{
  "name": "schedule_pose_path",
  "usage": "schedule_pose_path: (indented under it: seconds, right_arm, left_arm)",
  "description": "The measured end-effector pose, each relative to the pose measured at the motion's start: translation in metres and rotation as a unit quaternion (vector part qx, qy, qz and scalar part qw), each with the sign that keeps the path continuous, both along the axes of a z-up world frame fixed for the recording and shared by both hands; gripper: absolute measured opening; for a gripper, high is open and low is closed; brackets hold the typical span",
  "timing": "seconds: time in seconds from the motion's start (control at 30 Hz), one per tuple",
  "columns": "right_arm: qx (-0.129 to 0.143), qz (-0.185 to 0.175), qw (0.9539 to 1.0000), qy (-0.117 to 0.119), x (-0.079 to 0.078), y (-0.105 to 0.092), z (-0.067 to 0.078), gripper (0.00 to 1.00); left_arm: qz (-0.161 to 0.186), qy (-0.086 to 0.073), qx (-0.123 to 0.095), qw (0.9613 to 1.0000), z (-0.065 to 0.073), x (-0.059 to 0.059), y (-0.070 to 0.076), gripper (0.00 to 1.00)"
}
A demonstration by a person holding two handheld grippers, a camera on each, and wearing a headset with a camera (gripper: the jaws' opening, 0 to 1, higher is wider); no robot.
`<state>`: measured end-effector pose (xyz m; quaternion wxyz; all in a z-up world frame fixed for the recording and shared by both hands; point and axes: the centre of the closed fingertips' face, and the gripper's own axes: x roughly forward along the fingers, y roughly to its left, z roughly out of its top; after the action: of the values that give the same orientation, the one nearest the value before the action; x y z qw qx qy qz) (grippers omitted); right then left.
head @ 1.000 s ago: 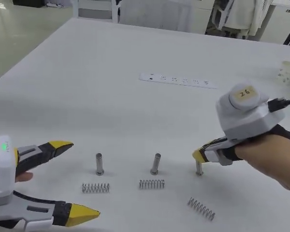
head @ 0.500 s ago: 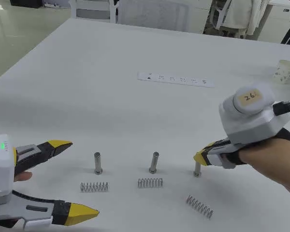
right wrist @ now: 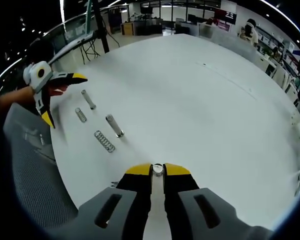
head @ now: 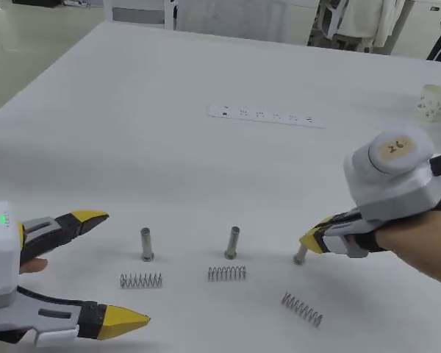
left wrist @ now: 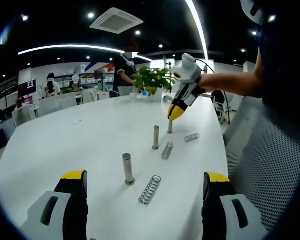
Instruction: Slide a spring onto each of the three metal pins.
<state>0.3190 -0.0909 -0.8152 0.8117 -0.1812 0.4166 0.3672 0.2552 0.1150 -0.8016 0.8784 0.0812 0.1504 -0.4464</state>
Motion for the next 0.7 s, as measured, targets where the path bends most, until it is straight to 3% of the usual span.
schedule_pose_path:
  seconds: [0.43, 0.7]
  right_arm:
    - [-0.008, 0.011, 0.9999, -0.003, -0.0048, 0.0003, -0.0044, 0.12]
    - [-0.006, 0.008, 0.9999, -0.013, -0.0051, -0.0061, 0.0010, 0.17]
  left_arm:
    - [0.000, 0.000, 0.001, 1.0000, -0.0005, -0.0010, 0.0012, 0.93]
    - [0.001, -0.001, -0.001, 1.0000, 0.0005, -0.0002, 0.0011, 0.93]
